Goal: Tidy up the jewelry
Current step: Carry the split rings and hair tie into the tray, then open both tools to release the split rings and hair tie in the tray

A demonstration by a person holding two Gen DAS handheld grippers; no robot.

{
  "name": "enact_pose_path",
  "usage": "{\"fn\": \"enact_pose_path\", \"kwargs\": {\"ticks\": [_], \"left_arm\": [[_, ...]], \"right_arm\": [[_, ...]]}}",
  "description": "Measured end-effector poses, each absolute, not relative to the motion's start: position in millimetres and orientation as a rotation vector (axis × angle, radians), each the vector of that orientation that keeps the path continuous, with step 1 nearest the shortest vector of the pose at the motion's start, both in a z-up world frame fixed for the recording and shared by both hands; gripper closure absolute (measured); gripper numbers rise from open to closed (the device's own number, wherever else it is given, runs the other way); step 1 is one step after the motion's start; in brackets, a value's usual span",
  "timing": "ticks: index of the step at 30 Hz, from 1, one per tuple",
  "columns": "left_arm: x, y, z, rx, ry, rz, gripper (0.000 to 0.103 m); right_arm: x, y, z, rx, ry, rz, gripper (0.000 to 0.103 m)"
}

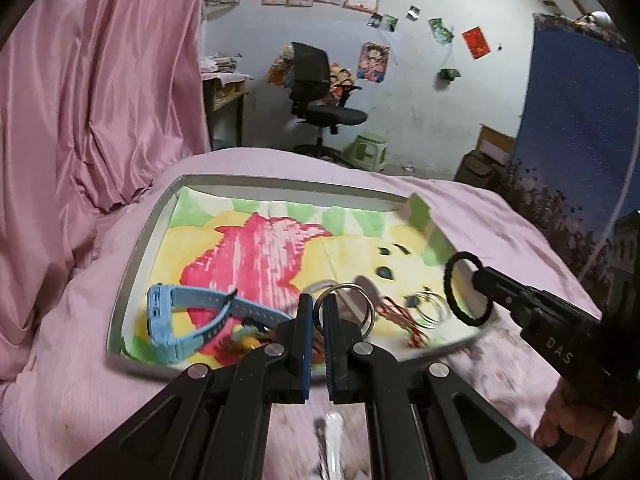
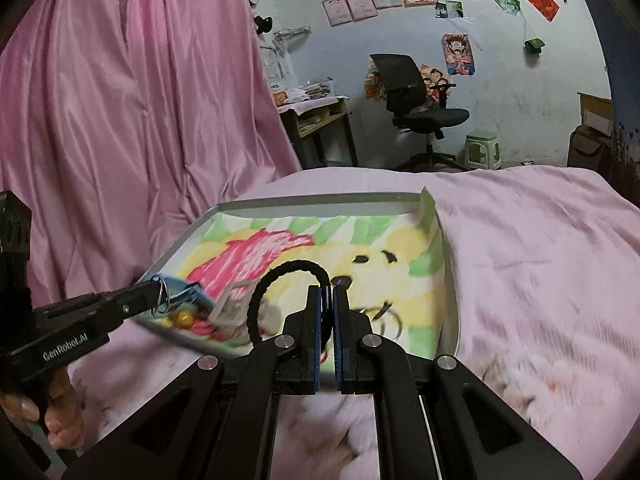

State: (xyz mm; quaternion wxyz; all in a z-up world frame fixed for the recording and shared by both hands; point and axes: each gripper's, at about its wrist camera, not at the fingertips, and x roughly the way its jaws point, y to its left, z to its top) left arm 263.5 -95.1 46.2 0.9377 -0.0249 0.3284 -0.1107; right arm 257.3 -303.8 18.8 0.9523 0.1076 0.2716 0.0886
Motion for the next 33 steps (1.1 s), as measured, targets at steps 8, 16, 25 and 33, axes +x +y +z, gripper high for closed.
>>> {"fn": "enact_pose_path", "kwargs": {"ticks": [8, 16, 25, 33], "left_arm": [[288.0, -87.0, 29.7, -0.073, 0.755, -0.139, 0.097], [295.9, -89.5, 15.1, -0.057, 0.824, -0.117, 0.097], [299.9, -90.3, 6.5, -0.059, 0.874, -0.131, 0.097], [295.7, -86.7, 6.9, -0.080, 0.866, -0.149, 0.097]], "right_arm": [[275.6, -301.1, 1.5, 0.224, 0.612, 0.149, 0.098], [279.3, -300.9, -15.2, 0.225, 0.682, 0.151, 0.098], [281.7, -297.7, -22.5, 0.217, 0.721, 0.156, 0.098], [281.7, -297.2, -23.2, 0.214, 0.727, 0.158, 0.096]]}}
